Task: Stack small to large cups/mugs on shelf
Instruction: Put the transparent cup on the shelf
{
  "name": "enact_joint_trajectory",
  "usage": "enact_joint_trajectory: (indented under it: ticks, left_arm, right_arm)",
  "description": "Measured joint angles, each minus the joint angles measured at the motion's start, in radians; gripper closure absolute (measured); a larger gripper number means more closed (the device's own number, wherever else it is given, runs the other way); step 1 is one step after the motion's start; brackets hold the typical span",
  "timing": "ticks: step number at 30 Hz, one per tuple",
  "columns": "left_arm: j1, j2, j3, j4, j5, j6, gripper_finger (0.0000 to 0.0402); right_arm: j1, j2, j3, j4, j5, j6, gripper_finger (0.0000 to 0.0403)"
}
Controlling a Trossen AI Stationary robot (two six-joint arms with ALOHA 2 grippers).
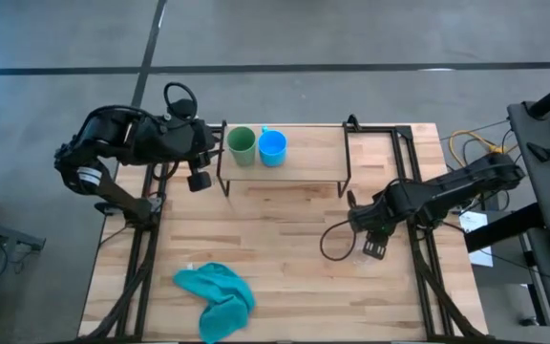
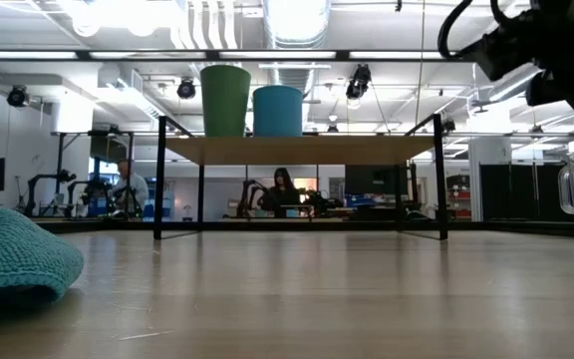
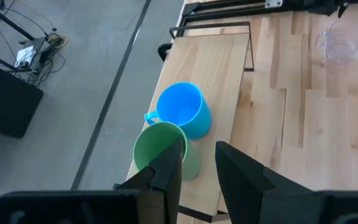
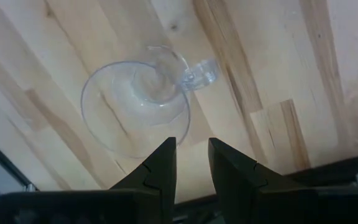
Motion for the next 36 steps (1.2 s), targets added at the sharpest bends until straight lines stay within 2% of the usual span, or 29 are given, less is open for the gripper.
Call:
enact_joint_trajectory:
  ticks: [19,29,36]
  left_arm:
    - [0.000,0.000,0.000,0.009,0.000,0.073,0.0317]
    - [0.000,-0.001,0.000,0.009,0.000,0.103,0.0317]
    - [0.000,-0.001,0.000,0.009,0.000,0.102,0.0317]
  right_arm:
    - [0.000,0.195,-0.015,0.040,-0.008,-0.022,0.0316]
    - [0.000,0.185,-0.009,0.052,-0.008,-0.014,0.0389]
    - [0.000,0.184,0.099,0.044,-0.008,-0.011,0.0394]
